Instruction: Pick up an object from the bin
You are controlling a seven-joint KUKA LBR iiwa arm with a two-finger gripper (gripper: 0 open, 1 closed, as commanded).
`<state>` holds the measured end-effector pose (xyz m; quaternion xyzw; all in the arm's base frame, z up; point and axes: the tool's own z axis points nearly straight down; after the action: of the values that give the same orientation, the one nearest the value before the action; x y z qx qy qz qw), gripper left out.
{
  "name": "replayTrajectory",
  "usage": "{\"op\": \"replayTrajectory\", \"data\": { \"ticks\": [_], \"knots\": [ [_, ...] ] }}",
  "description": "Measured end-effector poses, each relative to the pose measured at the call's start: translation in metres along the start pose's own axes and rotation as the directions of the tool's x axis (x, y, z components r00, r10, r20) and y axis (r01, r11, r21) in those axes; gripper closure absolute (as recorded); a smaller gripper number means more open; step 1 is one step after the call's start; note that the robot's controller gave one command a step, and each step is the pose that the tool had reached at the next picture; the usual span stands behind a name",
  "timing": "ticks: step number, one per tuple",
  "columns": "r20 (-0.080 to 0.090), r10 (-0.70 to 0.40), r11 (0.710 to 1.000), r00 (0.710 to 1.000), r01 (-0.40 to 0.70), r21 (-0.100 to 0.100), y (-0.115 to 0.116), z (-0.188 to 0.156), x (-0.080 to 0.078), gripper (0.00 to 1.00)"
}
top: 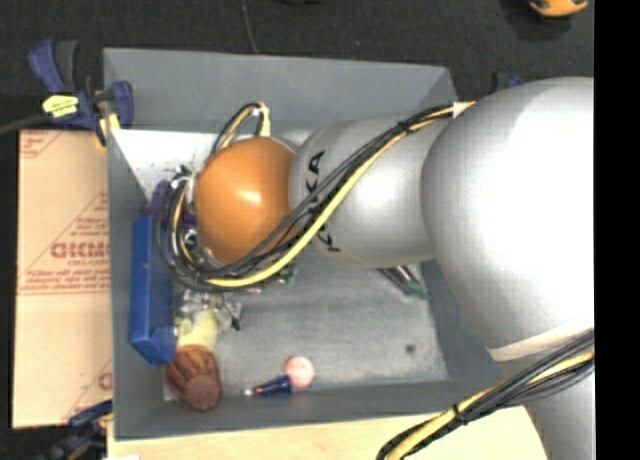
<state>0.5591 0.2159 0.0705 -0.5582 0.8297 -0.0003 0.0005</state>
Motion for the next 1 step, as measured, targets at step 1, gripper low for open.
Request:
{"op": "replayTrajectory", "data": {
  "ticks": [1],
  "knots": [
    [-0.002,0.003,1.000,1.000,-0.003,-0.003,0.0008,-0.0247,0.0011,1.00]
  ]
}}
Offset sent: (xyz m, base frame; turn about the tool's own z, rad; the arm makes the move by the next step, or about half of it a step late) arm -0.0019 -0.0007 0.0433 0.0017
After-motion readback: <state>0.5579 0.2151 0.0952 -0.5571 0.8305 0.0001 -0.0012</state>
